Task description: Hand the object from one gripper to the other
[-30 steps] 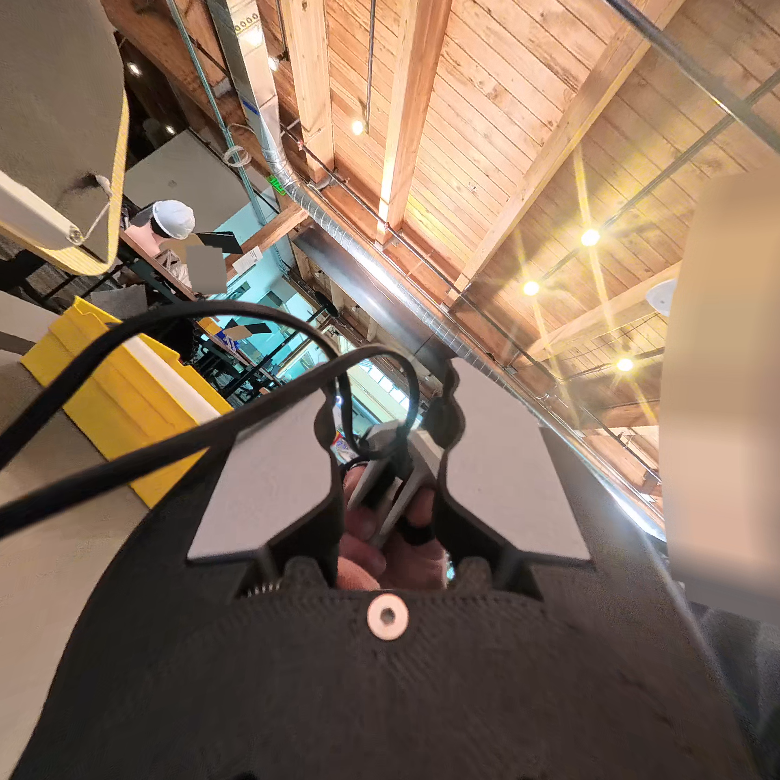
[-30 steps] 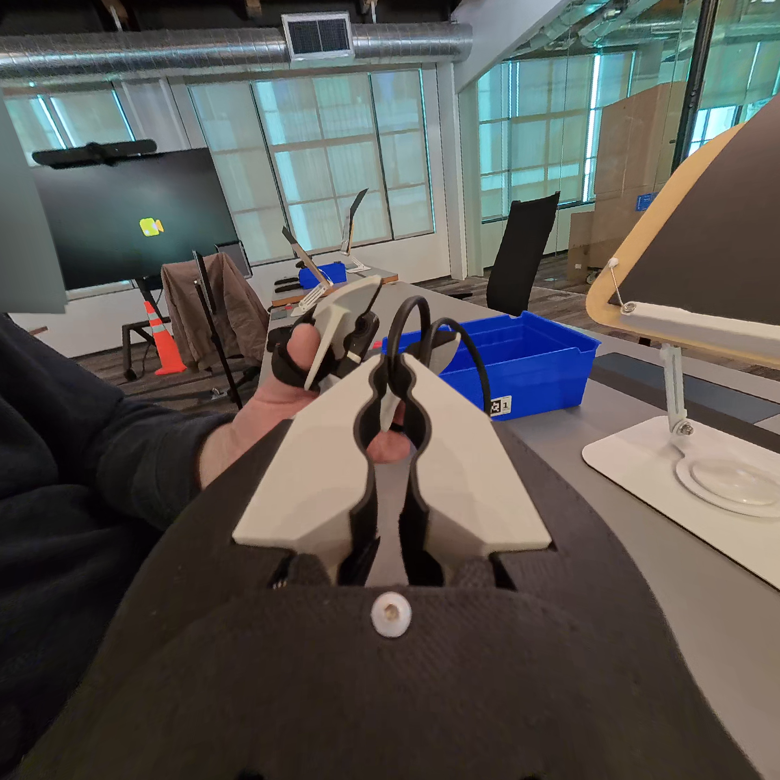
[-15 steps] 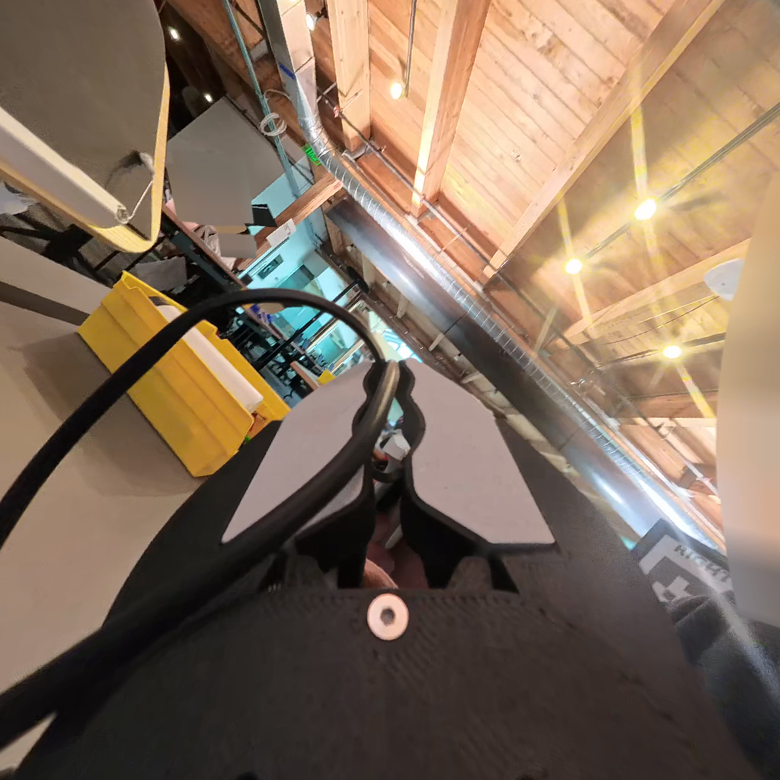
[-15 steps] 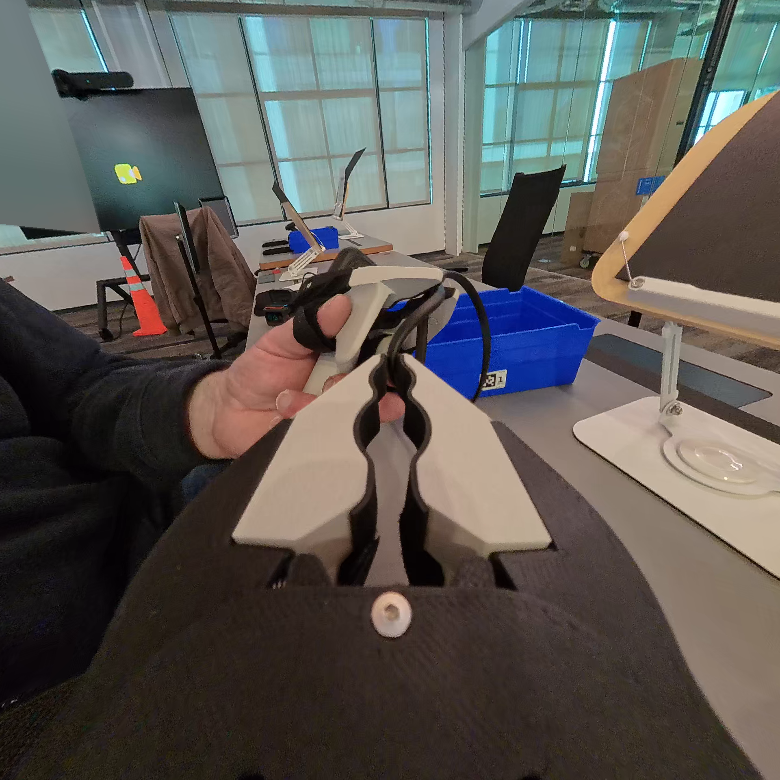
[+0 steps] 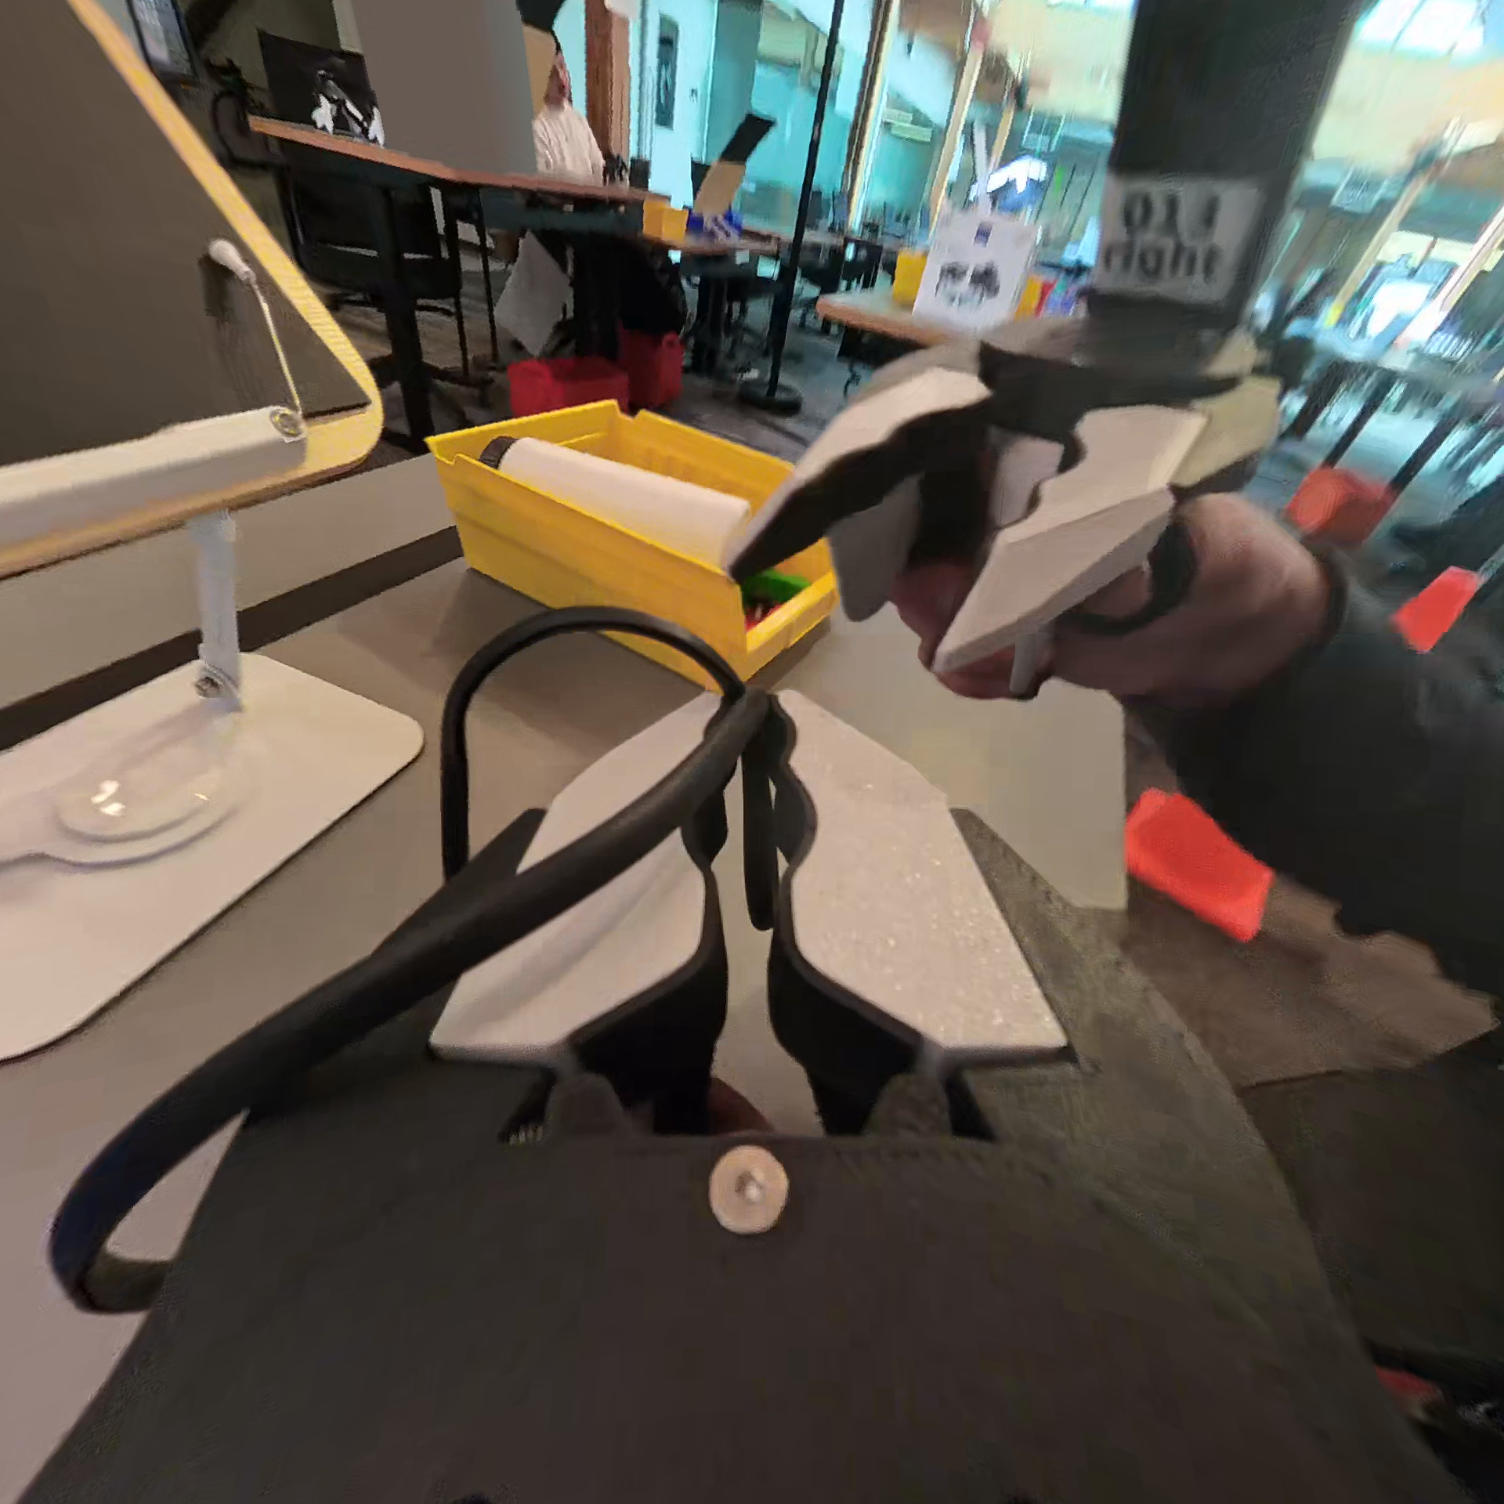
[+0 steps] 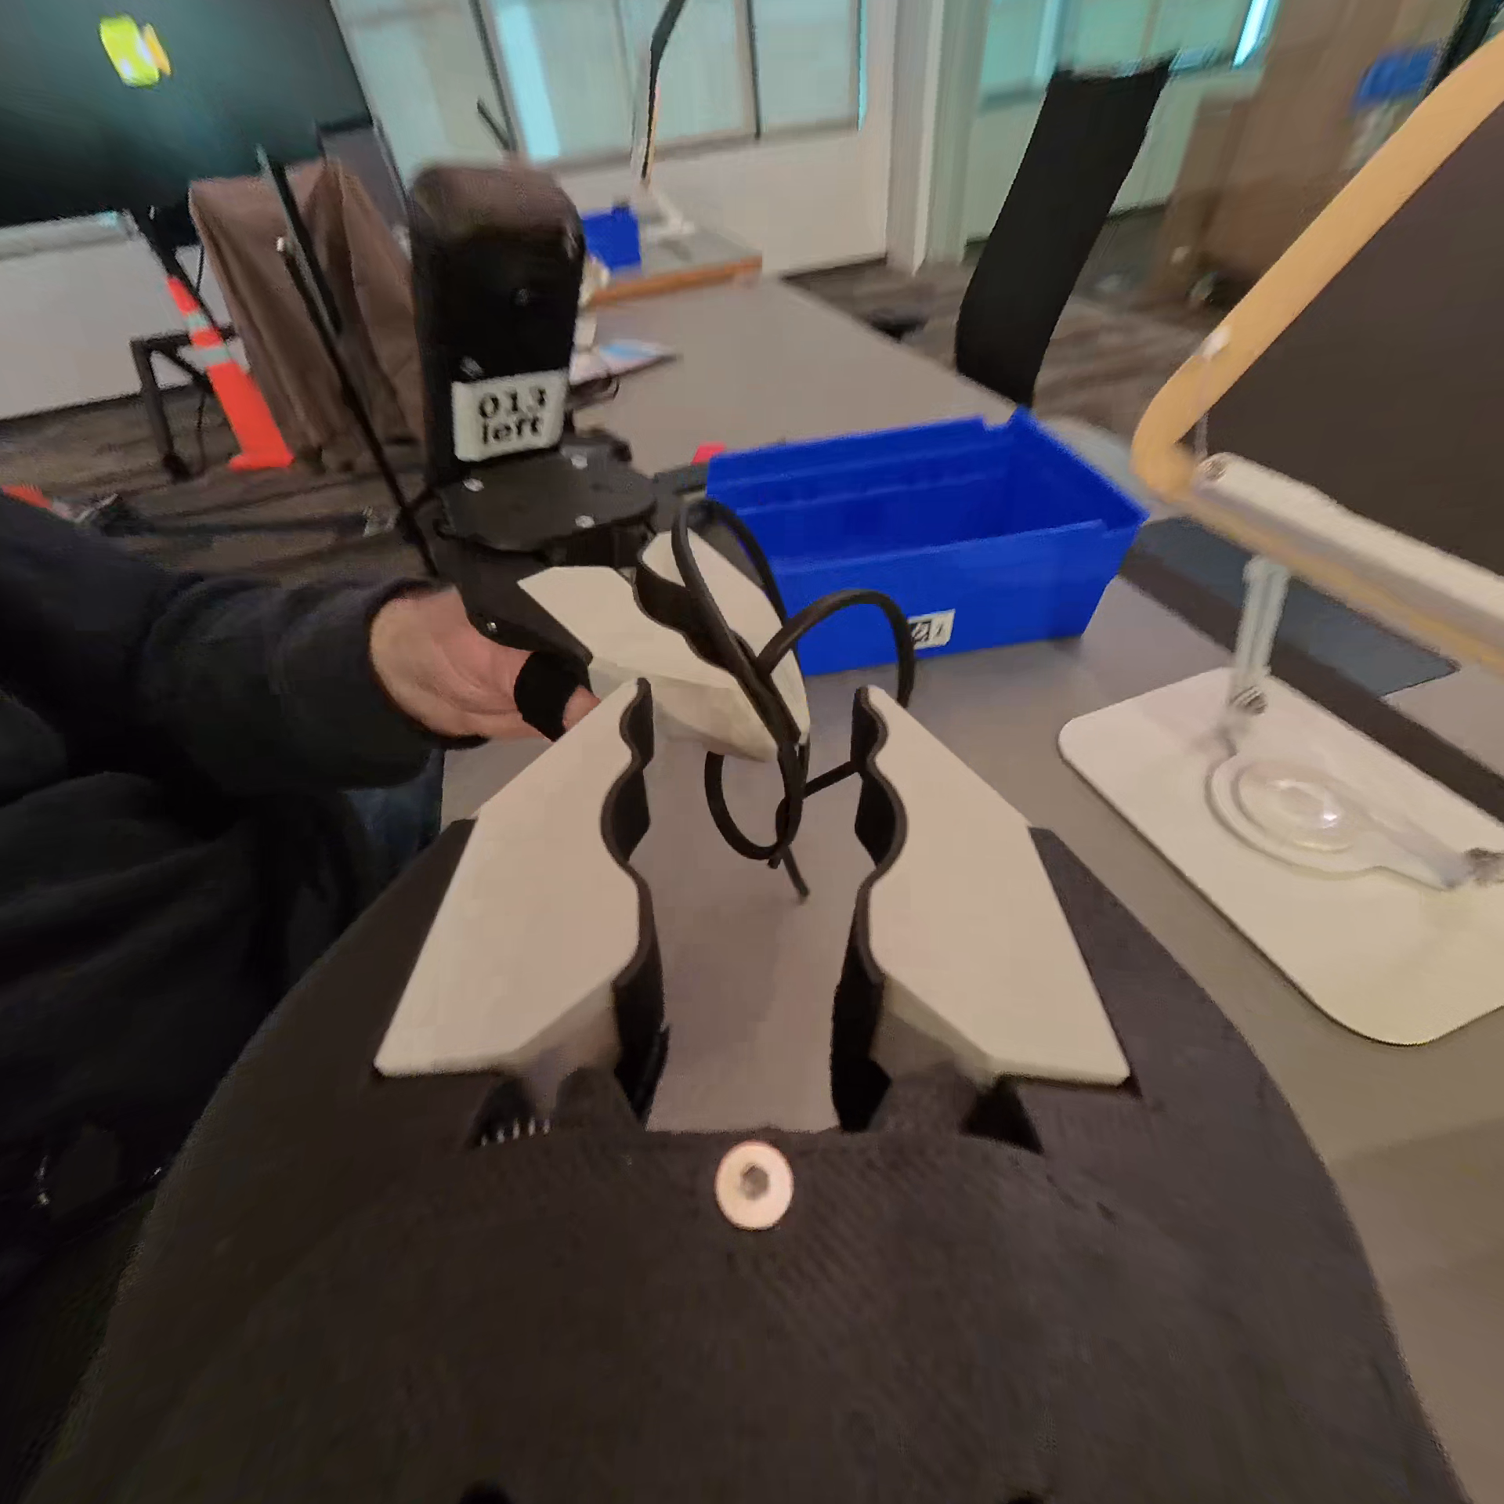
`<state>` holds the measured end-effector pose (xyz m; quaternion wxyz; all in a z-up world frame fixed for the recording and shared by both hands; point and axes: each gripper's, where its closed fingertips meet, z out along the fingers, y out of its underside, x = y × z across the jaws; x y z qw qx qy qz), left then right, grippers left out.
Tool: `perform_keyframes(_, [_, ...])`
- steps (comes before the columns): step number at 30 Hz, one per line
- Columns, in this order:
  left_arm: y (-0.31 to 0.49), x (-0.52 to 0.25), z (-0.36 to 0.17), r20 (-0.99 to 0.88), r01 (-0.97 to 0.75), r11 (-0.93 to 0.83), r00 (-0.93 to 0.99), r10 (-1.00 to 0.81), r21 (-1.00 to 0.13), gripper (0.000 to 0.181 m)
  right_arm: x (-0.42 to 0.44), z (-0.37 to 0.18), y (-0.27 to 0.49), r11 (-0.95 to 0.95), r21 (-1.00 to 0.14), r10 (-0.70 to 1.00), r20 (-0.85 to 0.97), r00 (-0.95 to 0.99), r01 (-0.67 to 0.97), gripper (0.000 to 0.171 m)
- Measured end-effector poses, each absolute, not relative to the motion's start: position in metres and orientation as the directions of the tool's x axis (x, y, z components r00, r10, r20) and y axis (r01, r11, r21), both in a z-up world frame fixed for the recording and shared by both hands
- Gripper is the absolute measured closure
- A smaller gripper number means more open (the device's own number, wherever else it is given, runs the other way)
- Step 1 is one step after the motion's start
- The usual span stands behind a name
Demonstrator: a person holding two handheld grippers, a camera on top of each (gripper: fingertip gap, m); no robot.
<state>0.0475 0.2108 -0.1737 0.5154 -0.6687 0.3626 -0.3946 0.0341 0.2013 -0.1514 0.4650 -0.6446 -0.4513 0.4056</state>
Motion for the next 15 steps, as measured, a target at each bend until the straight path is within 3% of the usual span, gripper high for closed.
perform_keyframes(3, [0.208, 0.054, -0.181, 0.043, -0.194, -0.140, 0.432, -0.901, -0.971, 0.176, 0.017, -0.161, 0.202, -0.180, -0.952, 0.966, -0.124, 0.225, 0.249, 0.123])
perform_keyframes(8, [0.205, 0.058, -0.194, -0.075, -0.315, -0.072, 0.431, -0.899, -0.946, 0.175, 0.009, -0.171, 0.202, -0.162, -0.936, 0.974, -0.101, 0.205, 0.311, 0.144])
perform_keyframes(15, [0.205, 0.058, -0.198, -0.106, -0.363, -0.058, 0.417, -0.903, -0.930, 0.175, 0.010, -0.170, 0.199, -0.098, -0.944, 0.982, -0.039, 0.187, 0.315, 0.152])
